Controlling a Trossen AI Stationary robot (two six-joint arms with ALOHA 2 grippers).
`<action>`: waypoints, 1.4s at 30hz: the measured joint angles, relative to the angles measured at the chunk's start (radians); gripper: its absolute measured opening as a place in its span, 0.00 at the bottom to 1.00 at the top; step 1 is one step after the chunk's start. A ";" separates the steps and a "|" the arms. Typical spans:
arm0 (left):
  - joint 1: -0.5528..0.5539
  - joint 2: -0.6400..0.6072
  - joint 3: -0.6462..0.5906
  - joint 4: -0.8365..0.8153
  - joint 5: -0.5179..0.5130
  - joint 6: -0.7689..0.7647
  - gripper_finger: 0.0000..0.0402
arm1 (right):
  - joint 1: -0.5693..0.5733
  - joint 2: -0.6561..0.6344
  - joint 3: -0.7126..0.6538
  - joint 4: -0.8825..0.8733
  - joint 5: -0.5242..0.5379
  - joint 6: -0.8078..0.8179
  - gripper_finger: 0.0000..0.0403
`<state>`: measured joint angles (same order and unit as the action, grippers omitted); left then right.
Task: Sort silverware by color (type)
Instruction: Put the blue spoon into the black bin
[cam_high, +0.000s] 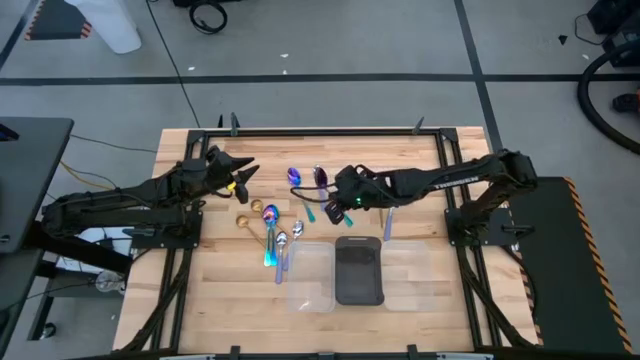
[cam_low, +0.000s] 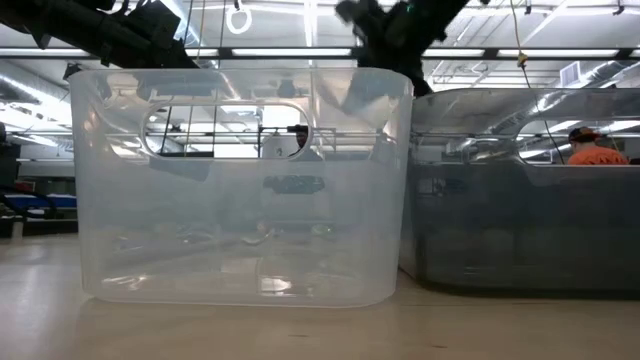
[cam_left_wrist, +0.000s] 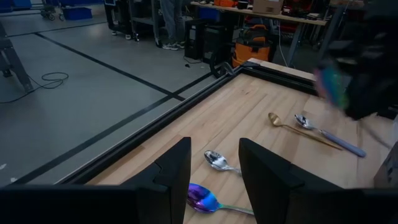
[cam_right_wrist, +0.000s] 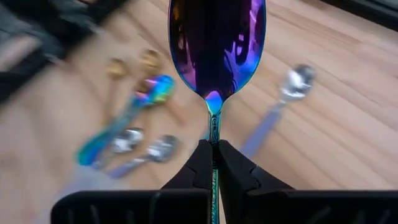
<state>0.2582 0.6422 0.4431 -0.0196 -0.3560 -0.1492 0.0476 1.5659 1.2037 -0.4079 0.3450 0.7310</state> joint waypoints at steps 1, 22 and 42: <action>0.000 0.000 0.000 0.000 0.000 -0.002 0.35 | 0.012 -0.009 0.001 0.015 -0.014 0.012 0.03; -0.001 0.000 0.000 -0.008 0.014 -0.023 0.35 | 0.325 0.025 0.000 -0.246 -0.059 0.541 0.03; -0.106 0.000 0.000 0.000 0.014 -0.081 0.35 | 0.362 0.159 -0.079 -0.199 -0.161 0.662 0.05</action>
<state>0.1527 0.6418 0.4431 -0.0195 -0.3417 -0.2299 0.4095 1.7250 1.1250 -0.6071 0.1837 1.3934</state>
